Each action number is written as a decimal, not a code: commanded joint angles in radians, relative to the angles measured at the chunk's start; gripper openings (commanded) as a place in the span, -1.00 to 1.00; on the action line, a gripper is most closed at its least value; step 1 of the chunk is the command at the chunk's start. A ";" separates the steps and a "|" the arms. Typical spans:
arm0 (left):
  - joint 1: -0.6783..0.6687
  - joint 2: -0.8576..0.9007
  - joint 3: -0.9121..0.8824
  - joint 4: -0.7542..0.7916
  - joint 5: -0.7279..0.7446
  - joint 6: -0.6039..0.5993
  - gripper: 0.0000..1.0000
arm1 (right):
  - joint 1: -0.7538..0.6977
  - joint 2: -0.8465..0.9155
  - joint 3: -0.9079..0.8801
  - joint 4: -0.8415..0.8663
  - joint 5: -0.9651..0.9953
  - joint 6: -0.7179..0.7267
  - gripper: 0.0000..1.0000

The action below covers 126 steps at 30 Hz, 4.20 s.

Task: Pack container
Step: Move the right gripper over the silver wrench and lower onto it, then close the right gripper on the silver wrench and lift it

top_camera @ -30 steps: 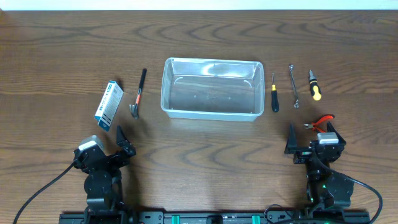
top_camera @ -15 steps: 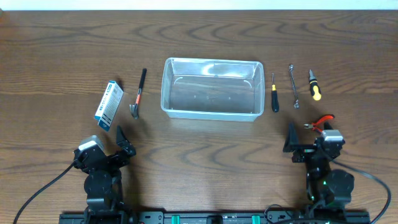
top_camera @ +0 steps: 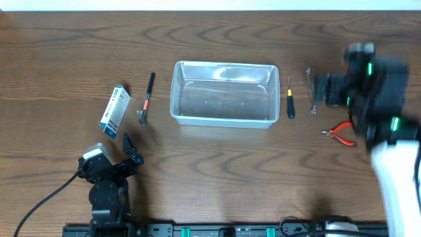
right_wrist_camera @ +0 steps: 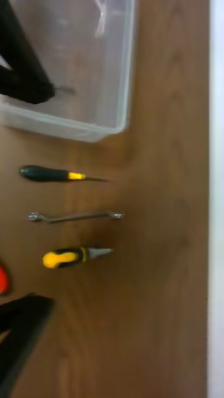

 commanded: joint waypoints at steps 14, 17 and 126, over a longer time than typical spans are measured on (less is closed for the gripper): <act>-0.004 -0.006 -0.024 -0.008 -0.005 0.010 0.96 | -0.012 0.480 0.559 -0.357 -0.027 -0.084 0.98; -0.004 -0.006 -0.024 -0.008 -0.005 0.010 0.96 | -0.012 0.484 0.557 -0.378 -0.024 -0.140 0.82; -0.004 -0.006 -0.024 -0.008 -0.005 0.010 0.96 | 0.039 0.887 0.927 -0.428 0.092 -0.139 -0.97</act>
